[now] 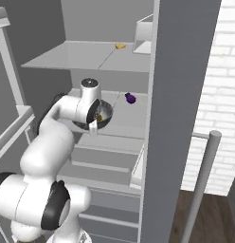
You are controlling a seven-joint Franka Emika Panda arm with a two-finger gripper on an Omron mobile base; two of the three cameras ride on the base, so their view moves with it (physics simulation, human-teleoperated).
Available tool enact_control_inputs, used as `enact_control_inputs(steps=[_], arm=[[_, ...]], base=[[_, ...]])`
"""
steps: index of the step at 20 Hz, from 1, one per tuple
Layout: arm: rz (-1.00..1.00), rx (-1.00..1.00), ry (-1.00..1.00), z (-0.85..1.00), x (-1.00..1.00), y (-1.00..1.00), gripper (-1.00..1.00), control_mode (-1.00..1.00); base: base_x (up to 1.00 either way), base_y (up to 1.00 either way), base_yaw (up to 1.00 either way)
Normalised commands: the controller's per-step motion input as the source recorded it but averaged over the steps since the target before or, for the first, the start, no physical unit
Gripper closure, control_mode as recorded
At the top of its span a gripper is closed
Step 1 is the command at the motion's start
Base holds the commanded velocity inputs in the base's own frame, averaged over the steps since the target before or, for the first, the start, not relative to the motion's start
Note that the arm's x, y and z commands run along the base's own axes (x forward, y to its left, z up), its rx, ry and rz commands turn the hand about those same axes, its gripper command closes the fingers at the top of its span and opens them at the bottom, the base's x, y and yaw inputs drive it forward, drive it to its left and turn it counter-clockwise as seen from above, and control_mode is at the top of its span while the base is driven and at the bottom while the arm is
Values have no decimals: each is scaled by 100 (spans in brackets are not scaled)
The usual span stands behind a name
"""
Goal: Pick the chicken drumstick and avocado from their plates and place them in the bowl. Then put the bowl in the fridge.
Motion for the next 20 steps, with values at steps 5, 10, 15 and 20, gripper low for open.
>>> enact_control_inputs(steps=[5,10,15,20], arm=[[0,0,0,-10,71,0,100,-100],[0,0,0,-19,55,0,100,-100],[0,0,0,-39,29,0,100,-100],[0,0,0,-15,24,0,100,-100]], base=[[0,0,0],[0,0,0],[0,0,0],[0,0,0]])
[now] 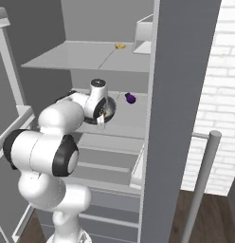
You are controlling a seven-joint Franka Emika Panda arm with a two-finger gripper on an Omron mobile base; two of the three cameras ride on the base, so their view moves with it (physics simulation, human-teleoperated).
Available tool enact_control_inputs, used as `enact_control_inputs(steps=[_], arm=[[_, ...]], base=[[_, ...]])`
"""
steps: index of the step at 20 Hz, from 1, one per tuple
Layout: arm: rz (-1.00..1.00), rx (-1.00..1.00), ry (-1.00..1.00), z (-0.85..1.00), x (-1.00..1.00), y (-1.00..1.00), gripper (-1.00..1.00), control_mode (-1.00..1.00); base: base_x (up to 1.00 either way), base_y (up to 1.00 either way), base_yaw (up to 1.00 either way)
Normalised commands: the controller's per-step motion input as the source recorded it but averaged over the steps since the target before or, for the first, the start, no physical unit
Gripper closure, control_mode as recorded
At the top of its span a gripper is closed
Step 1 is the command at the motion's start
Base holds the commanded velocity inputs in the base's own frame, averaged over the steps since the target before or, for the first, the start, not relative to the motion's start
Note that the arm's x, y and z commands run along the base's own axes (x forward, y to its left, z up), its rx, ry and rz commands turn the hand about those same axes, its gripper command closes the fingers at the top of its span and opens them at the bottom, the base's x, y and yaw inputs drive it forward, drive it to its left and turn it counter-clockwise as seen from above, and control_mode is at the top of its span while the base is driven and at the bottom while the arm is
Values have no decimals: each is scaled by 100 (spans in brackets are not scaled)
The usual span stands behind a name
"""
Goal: Pick the chicken drumstick and avocado from their plates and place them in the bowl. Then put the bowl in the fridge.
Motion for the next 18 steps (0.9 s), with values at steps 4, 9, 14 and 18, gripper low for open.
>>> enact_control_inputs(steps=[4,9,14,18], arm=[[0,0,0,0,2,0,-100,-100],[0,0,0,0,0,0,-100,-100],[0,0,-9,1,-3,0,-100,-100],[-1,3,-21,11,-16,0,-100,-100]], base=[[0,0,0],[0,0,0],[0,0,0],[0,0,0]])
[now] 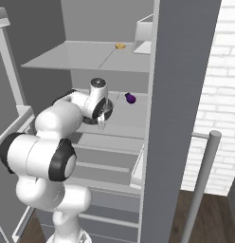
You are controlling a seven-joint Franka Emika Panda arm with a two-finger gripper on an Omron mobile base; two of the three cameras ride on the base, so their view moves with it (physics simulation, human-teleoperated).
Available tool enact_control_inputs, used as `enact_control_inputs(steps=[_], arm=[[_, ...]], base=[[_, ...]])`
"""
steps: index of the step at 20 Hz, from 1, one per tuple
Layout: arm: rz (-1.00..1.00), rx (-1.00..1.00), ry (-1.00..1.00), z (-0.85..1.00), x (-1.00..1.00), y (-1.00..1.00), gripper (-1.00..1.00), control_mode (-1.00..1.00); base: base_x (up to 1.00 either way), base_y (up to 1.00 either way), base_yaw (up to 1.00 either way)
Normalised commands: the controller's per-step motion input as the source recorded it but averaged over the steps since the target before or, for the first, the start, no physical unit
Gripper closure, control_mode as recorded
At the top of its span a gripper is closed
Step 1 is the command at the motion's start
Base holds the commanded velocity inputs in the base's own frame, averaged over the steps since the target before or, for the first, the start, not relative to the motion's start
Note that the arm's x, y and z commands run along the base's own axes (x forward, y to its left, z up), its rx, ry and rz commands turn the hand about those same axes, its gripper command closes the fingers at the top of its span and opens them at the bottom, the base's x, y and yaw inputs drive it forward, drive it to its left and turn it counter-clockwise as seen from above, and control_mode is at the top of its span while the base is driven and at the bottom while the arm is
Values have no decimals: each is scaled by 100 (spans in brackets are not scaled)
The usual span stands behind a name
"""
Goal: Pick the chicken drumstick and avocado from their plates and place them in the bowl. Then put the bowl in the fridge.
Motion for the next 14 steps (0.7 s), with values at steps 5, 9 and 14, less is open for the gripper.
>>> enact_control_inputs(steps=[5,9,14], arm=[[-7,7,-17,38,-24,-1,-100,-100],[-9,5,-1,68,-31,-3,-100,-100],[-9,10,0,58,-88,-20,-100,-100]], base=[[0,0,0],[0,0,0],[0,0,0]])
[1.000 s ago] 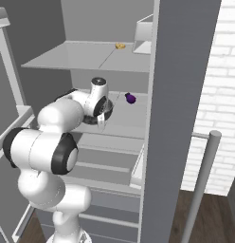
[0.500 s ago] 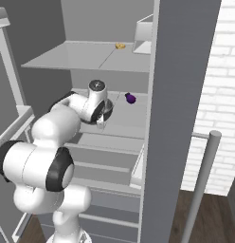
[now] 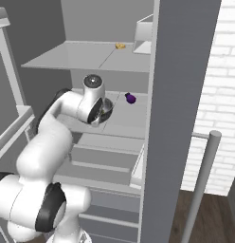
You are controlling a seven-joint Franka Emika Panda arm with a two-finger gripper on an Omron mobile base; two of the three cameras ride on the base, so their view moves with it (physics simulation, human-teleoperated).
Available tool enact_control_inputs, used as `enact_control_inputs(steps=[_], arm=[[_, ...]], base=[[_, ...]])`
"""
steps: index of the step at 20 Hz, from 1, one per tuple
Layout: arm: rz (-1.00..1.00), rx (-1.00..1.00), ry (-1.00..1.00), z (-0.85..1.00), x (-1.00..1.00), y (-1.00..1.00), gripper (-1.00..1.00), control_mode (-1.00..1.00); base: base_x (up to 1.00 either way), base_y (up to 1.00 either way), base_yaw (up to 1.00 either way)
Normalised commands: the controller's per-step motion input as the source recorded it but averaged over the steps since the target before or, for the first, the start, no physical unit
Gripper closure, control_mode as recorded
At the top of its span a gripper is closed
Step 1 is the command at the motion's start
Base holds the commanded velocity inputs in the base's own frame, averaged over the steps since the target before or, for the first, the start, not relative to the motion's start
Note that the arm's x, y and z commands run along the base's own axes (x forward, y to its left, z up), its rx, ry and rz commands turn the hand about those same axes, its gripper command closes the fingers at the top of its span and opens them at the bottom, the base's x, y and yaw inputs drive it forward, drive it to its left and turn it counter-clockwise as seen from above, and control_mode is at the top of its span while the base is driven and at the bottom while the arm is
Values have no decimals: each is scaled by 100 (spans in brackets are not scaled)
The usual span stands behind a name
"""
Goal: Pick the chicken drumstick and avocado from their plates and place them in the bowl. Then put the bowl in the fridge.
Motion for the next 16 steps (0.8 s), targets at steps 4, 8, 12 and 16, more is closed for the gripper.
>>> enact_control_inputs(steps=[4,8,12,16], arm=[[-9,10,0,53,-99,-7,-100,-100],[-11,0,-3,22,-100,28,-100,-100],[-15,0,0,51,-100,8,-100,-100],[-19,0,3,62,-100,-9,-100,-100]], base=[[0,0,0],[0,0,0],[0,0,0],[0,0,0]])
